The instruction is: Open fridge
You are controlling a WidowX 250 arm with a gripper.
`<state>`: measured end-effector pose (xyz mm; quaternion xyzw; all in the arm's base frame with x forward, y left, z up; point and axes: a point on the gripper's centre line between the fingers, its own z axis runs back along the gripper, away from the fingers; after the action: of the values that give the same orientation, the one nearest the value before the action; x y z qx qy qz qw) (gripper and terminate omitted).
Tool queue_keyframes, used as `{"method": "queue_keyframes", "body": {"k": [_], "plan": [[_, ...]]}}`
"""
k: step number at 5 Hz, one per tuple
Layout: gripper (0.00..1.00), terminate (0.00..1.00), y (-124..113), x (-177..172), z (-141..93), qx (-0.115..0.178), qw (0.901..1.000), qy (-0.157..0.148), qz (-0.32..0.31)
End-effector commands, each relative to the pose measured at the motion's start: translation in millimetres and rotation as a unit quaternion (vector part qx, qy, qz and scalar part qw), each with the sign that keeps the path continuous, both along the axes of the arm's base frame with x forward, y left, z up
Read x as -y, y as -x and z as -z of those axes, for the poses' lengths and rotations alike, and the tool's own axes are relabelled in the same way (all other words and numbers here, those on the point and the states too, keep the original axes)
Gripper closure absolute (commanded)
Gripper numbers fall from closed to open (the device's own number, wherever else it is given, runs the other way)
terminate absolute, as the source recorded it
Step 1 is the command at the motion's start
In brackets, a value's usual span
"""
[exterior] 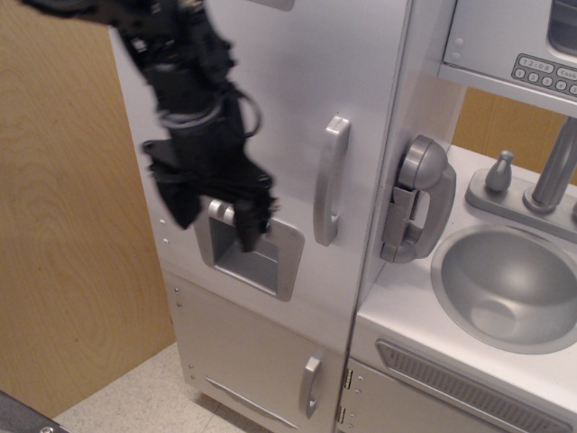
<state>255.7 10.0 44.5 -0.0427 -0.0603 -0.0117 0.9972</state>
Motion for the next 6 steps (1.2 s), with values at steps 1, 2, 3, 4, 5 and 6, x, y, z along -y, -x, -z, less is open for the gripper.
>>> {"method": "queue_keyframes", "body": {"k": [1, 2, 3, 4, 5, 6], "plan": [[0.00, 0.00, -37.6, 30.1, -26.9, 0.056, 0.9982, -0.002, 0.022], [0.00, 0.00, -54.5, 35.5, -29.9, 0.080, 0.9966, -0.011, 0.016], [0.00, 0.00, -62.4, 35.5, -26.8, 0.092, 0.9956, -0.016, 0.009], [0.00, 0.00, -63.8, 34.9, -19.9, 0.113, 0.9931, -0.030, 0.004], [1.00, 0.00, -63.9, 33.2, -20.1, 0.158, 0.9862, -0.043, -0.023], [1.00, 0.00, -65.0, 30.1, -20.3, 0.141, 0.9891, -0.030, -0.031]]}}
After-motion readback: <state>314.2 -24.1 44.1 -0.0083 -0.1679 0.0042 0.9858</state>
